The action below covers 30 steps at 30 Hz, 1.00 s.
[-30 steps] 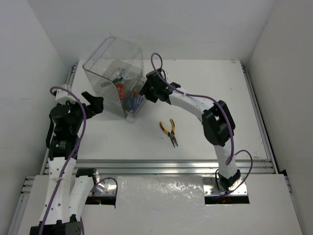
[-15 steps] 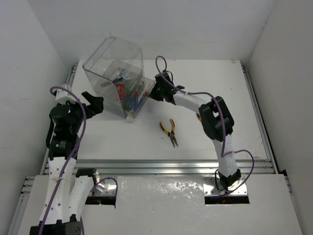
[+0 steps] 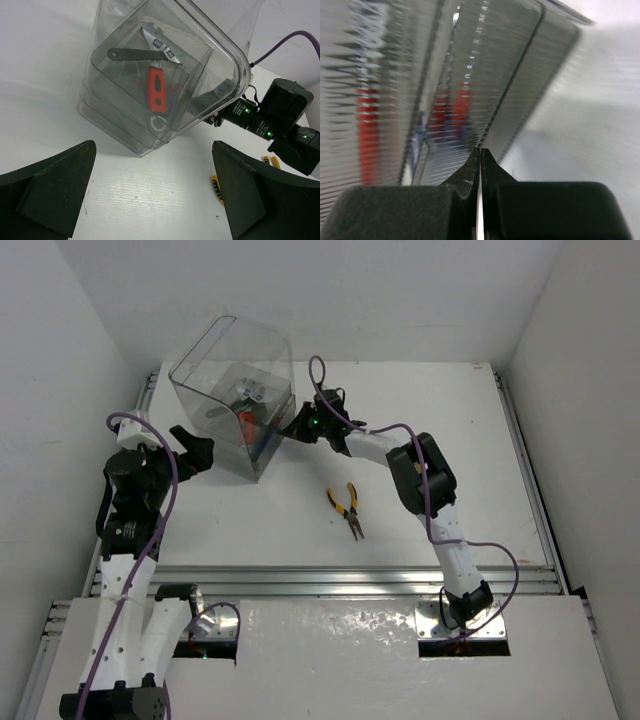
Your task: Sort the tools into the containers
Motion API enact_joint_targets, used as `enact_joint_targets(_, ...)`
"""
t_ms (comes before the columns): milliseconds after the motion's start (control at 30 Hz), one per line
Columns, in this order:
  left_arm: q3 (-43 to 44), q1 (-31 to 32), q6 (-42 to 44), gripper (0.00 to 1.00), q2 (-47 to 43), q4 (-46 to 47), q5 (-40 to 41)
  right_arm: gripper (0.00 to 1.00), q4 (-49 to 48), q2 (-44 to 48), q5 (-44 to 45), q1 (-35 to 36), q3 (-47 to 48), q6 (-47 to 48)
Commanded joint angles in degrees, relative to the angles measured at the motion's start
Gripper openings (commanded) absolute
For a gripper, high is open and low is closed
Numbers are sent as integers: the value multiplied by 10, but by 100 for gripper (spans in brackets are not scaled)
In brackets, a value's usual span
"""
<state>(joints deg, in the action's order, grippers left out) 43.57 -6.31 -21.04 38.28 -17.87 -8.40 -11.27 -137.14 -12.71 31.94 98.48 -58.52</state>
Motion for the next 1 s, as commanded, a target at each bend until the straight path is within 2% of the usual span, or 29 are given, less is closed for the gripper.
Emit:
enact_joint_targets(0,19,1,7,100,0,20,-7,0,-110,-15,-60,-2,33,-27)
enact_joint_targets(133,16,1,6,100,1,23,-13,1,-195,-45,-105,-11,37,-56)
enact_joint_targets(333,17,1,6,100,6,24,-20,5,-222,-21,-94,-21,-20,-62)
enact_joint_targets(433,17,1,5,100,4,25,-21,24,-278,4,-91,-28,-93,-73)
enact_joint_targets(467,17,0,5,100,5,25,-24,26,-285,4,-100,-29,-102,-74)
enact_joint_targets(533,17,1,5,100,6,26,-28,31,-292,-12,-122,-29,-94,-73)
enact_joint_targets(667,16,-1,5,100,6,26,-28,33,-315,-52,-165,-34,-47,-91)
enact_joint_targets(767,17,0,6,100,7,26,-30,34,-328,-80,-172,-36,-23,-111)
enact_joint_targets(833,17,-1,6,100,9,26,-31,38,-339,-95,-180,-38,-11,-124)
enact_joint_targets(967,19,-1,8,100,11,24,-25,39,-331,-130,-188,-40,23,-153)
